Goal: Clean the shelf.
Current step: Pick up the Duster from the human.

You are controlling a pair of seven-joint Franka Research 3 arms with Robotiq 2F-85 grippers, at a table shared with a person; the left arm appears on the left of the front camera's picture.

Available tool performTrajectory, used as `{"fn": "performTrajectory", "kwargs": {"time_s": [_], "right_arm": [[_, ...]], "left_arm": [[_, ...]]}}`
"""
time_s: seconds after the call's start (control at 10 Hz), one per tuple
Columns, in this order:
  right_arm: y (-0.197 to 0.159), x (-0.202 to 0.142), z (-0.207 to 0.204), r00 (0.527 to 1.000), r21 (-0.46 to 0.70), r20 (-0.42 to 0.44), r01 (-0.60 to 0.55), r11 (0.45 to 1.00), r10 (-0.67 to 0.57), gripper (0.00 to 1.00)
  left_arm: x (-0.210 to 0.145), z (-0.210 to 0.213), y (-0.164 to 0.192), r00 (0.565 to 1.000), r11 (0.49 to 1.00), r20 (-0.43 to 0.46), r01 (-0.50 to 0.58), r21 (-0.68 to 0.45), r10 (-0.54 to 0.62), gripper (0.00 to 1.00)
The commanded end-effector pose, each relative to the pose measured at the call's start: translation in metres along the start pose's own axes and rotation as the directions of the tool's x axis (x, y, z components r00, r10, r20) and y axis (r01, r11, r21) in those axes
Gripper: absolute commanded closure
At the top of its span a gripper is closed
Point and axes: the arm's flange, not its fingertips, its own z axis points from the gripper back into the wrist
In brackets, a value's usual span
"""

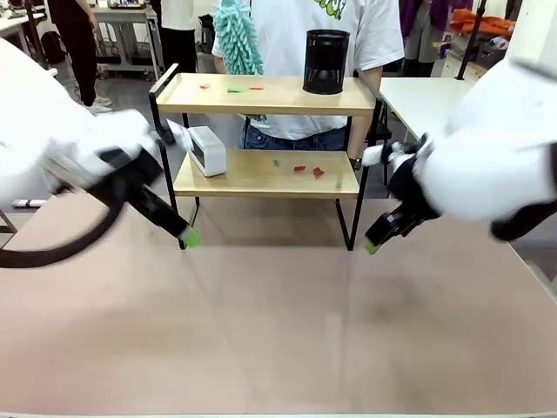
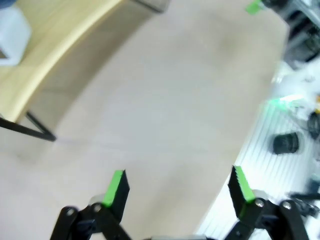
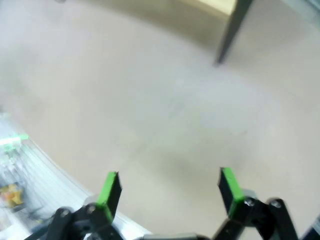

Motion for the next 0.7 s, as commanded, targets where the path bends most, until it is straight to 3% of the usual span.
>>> {"fn": "performTrajectory", "kwargs": {"time_s": [0.0, 0.1, 0.2, 0.3, 0.4, 0.6], "right_arm": [[-0.031, -0.032, 0.148, 0.96, 0.367, 0.078, 0.222, 0.903, -0.267, 0.0], [-0.075, -0.071, 0.176, 0.892, 0.527, 0.162, 0.284, 0.801, -0.423, 0.0], [-0.127, -0.104, 0.188, 0.804, 0.677, 0.159, 0.334, 0.656, -0.573, 0.0], [-0.173, -0.132, 0.191, 0.719, 0.779, 0.144, 0.341, 0.526, -0.68, 0.0], [-0.204, -0.158, 0.189, 0.645, 0.835, 0.127, 0.34, 0.432, -0.753, 0.0], [-0.232, -0.188, 0.165, 0.552, 0.86, 0.075, 0.386, 0.334, -0.83, 0.0]], "left_arm": [[-0.035, 0.098, 0.018, 0.989, 0.987, 0.097, -0.096, -0.13, 0.109, 0.0], [-0.07, 0.133, 0.035, 0.949, 0.973, 0.231, -0.189, -0.133, 0.215, 0.0], [-0.108, 0.157, 0.054, 0.883, 0.942, 0.335, -0.284, -0.18, 0.33, 0.0], [-0.151, 0.172, 0.077, 0.798, 0.904, 0.425, -0.359, -0.233, 0.427, 0.0], [-0.193, 0.177, 0.097, 0.694, 0.855, 0.5, -0.442, -0.271, 0.518, 0.0], [-0.282, 0.177, 0.124, 0.289, 0.749, 0.73, -0.497, -0.438, 0.619, 0.0]]}}
